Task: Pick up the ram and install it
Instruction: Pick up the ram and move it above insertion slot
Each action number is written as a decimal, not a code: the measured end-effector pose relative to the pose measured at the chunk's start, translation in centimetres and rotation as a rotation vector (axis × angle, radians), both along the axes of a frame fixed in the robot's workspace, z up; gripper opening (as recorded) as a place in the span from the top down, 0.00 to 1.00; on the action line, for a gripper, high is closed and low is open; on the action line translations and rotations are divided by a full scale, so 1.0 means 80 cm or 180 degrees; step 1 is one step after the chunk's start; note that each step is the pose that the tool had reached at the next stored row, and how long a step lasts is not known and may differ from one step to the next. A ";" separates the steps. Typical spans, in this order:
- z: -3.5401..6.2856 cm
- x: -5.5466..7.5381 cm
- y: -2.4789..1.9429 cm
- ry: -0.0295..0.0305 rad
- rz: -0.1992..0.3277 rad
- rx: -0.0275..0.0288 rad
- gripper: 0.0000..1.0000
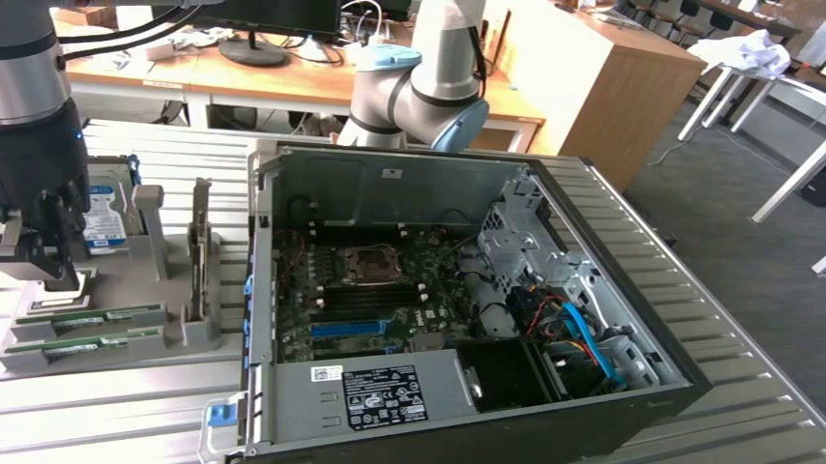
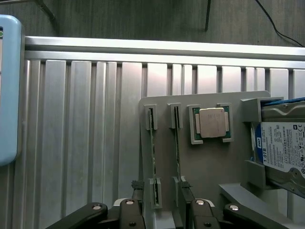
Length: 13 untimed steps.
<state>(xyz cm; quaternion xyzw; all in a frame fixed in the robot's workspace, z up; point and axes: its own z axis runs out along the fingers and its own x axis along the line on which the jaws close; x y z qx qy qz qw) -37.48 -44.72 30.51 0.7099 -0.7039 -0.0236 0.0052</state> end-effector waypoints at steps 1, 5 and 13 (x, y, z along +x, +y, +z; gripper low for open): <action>-0.001 0.000 -0.0001 0.0000 0.0000 0.0000 0.59; -0.003 0.000 -0.0008 0.0000 0.0000 0.0000 0.59; -0.007 0.000 -0.0025 0.0000 0.0005 0.0000 0.59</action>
